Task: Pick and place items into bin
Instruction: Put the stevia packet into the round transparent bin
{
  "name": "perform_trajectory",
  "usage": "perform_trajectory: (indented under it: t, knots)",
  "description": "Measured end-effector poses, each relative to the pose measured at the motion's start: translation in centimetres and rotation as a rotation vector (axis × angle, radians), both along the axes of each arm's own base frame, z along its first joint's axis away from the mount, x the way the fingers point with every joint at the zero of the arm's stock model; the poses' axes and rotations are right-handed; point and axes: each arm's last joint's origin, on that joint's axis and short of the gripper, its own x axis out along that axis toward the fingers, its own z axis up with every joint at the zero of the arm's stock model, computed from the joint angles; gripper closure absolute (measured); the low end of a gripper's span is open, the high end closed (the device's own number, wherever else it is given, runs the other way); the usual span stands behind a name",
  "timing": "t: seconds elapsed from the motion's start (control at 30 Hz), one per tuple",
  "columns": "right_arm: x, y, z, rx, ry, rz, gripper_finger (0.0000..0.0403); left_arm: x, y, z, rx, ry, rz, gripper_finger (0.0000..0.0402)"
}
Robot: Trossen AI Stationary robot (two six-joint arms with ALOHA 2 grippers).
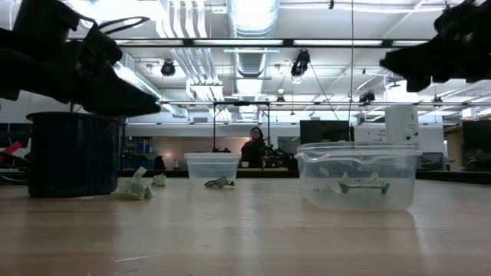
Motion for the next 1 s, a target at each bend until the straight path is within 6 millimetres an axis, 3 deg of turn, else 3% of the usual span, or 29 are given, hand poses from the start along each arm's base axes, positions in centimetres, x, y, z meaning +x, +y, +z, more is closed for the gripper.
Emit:
perform_trajectory:
  t: [0.13,0.53,0.73,1.0]
  knots:
    - [-0.1,-0.5,-0.4,0.016,0.041,-0.169,0.0273,0.5,-0.1,-0.3,0.004,0.023,0.001,0.0240]
    - [-0.1,-0.5,-0.4,-0.011,0.048,-0.170,0.0286,2.1,-0.2,0.7,0.070,0.025,0.029,0.0240]
    - [-0.1,-0.5,-0.4,-0.011,0.049,-0.169,0.0285,2.2,0.2,1.0,0.090,0.021,0.192,0.0240]
    - [-0.1,-0.5,-0.4,-0.011,0.049,-0.167,0.0279,1.9,1.2,0.6,-0.011,0.020,0.407,0.0240]
